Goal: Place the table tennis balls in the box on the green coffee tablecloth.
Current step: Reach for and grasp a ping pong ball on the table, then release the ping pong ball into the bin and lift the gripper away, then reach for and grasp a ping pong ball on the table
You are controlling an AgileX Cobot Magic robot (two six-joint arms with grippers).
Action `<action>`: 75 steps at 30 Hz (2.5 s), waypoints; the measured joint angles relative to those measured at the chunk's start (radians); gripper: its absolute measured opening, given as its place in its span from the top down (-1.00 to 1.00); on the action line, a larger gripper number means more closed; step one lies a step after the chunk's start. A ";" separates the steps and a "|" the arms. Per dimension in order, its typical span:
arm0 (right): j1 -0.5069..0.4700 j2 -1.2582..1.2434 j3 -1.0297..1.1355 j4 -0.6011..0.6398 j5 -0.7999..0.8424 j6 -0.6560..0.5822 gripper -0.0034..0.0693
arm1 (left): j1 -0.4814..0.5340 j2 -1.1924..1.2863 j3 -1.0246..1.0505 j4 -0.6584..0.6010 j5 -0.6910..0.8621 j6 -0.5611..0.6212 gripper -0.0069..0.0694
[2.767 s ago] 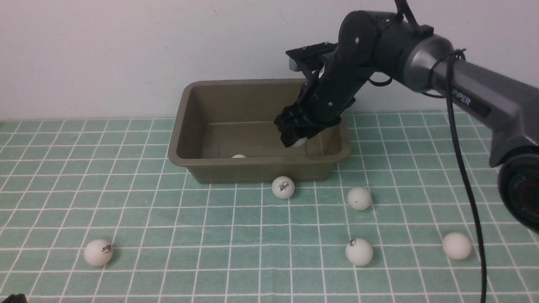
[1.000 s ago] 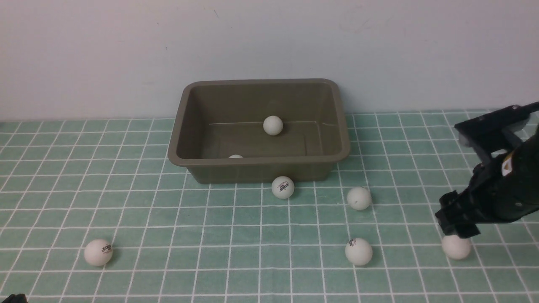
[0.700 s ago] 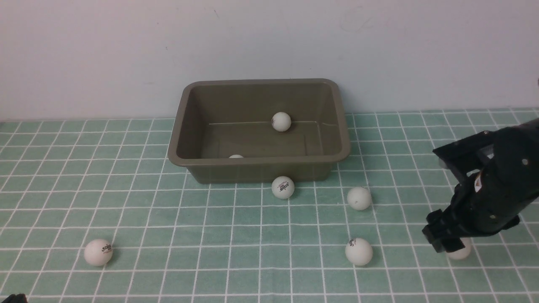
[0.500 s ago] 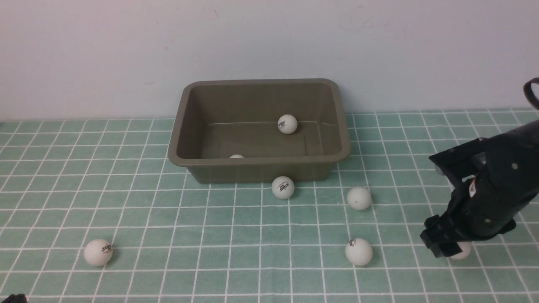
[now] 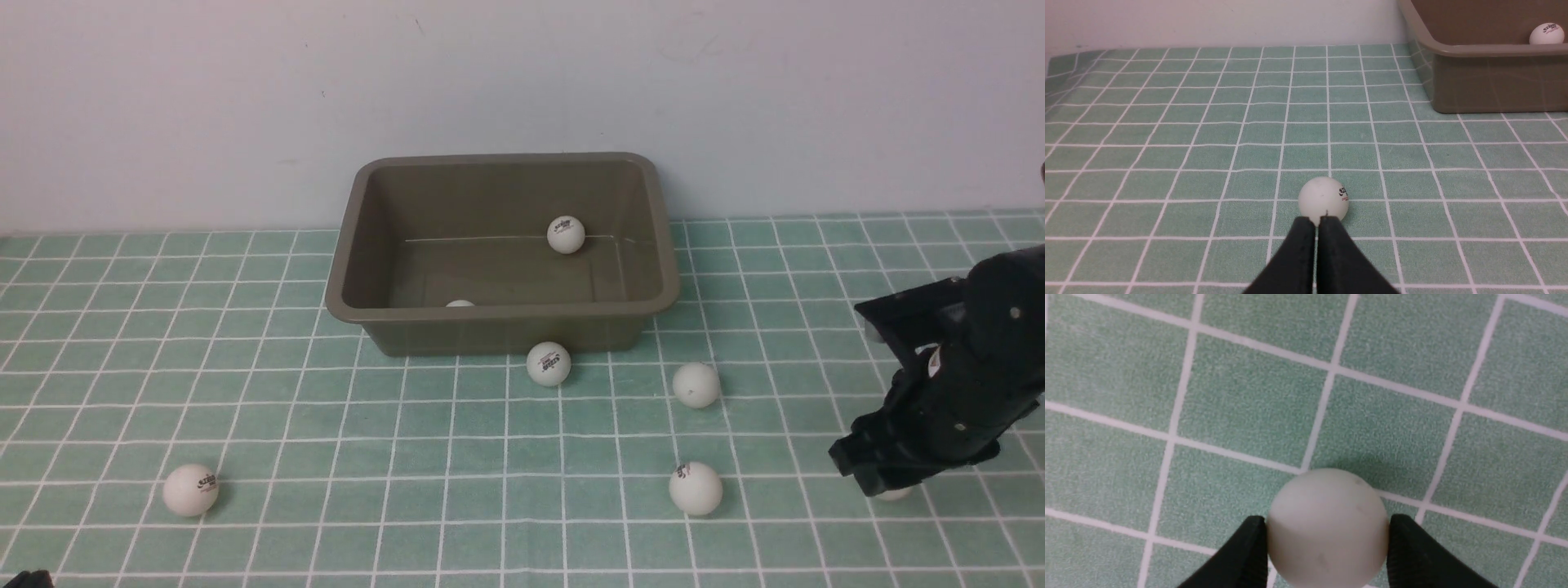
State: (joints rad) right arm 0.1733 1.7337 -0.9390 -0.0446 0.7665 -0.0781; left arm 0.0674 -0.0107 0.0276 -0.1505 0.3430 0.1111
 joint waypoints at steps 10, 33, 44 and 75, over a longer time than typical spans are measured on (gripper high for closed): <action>0.000 -0.012 -0.195 0.073 0.168 -0.023 -0.03 | 0.000 0.000 0.000 0.000 0.000 0.000 0.83; 0.210 0.475 -1.109 0.227 0.383 -0.098 -0.03 | 0.000 0.000 0.000 0.000 0.000 0.000 0.83; 0.211 0.616 -1.289 0.331 0.433 -0.137 -0.04 | 0.000 0.000 0.000 0.000 0.000 0.000 0.83; 0.131 -0.012 -0.806 0.171 0.487 -0.049 -0.34 | 0.000 0.000 0.000 0.000 0.000 0.000 0.83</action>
State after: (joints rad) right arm 0.3041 1.7221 -1.7452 0.1259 1.2537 -0.1273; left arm 0.0674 -0.0107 0.0276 -0.1505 0.3430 0.1111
